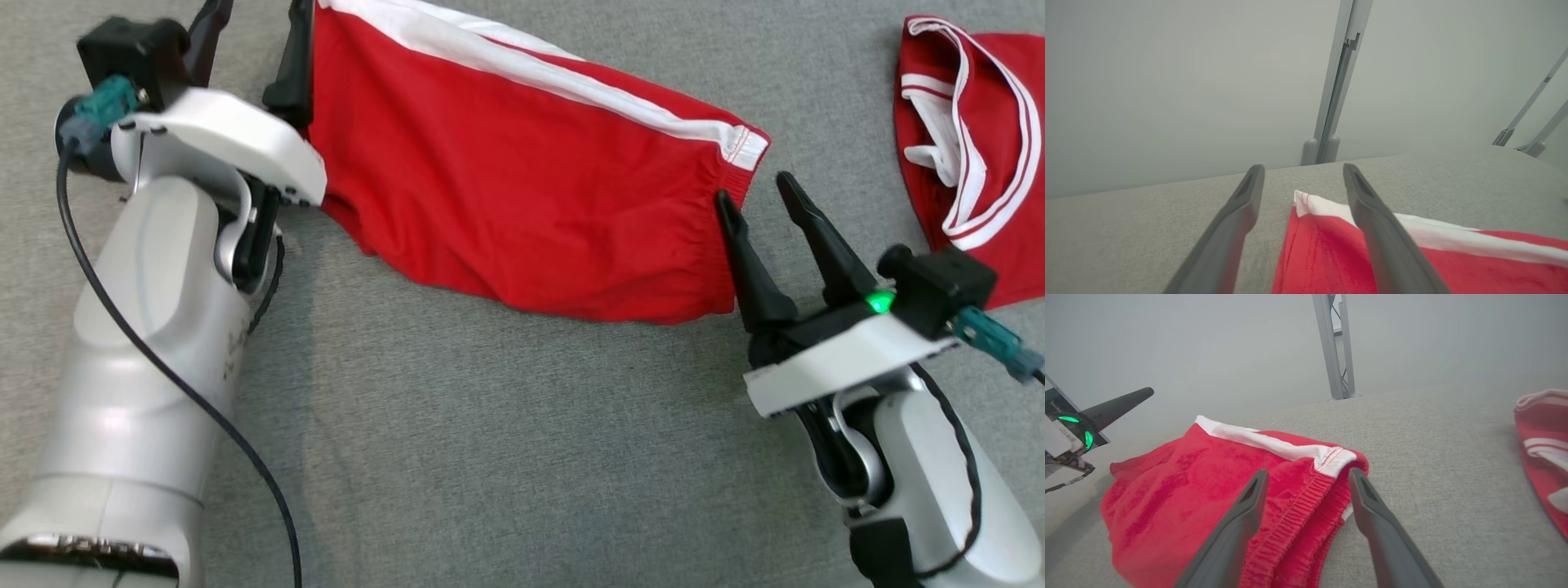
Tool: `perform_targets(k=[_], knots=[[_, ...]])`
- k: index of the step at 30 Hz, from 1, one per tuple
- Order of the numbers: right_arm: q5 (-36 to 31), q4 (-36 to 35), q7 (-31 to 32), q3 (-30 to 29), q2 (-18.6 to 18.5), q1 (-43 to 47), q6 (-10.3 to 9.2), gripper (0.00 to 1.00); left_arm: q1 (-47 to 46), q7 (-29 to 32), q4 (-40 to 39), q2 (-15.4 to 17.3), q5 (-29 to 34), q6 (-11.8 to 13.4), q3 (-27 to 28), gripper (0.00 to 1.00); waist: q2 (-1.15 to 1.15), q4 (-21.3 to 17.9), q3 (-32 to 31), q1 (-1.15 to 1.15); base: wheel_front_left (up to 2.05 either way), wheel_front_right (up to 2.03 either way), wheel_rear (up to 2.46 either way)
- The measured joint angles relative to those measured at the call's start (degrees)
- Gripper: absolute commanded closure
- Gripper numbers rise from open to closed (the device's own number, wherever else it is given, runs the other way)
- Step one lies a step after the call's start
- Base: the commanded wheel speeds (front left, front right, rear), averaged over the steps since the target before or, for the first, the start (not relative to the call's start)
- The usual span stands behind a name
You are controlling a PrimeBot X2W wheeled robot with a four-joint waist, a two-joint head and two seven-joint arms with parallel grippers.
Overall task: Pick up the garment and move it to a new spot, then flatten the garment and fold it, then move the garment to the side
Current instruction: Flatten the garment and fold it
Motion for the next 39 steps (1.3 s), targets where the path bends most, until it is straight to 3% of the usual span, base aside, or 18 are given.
perform_targets(k=[6,10,20,39], knots=[[-4.0,-5.8,-0.2,-4.9,-0.4,5.8,0.0,0.0,9.2,-0.7,-12.8,1.2,1.8,3.7,2.2,0.0,0.0,1.6,-2.1,0.0,0.0,0.0,0.0],[-7.0,-8.8,-1.5,-8.5,0.1,8.5,0.0,0.0,20.3,-0.7,-24.4,2.1,4.1,6.9,3.7,0.0,0.0,2.2,-4.3,0.0,0.0,0.0,0.0],[-11.3,-9.9,-0.9,-13.8,0.4,13.1,0.0,0.0,38.1,0.9,-38.9,2.6,5.4,12.0,3.6,0.0,0.0,2.7,-9.4,0.0,0.0,0.0,0.0],[-11.5,-10.6,0.2,-14.8,0.9,16.0,0.0,0.0,43.8,6.5,-46.5,3.5,5.4,13.7,1.7,0.0,0.0,2.8,-11.5,0.0,0.0,0.0,0.0]])
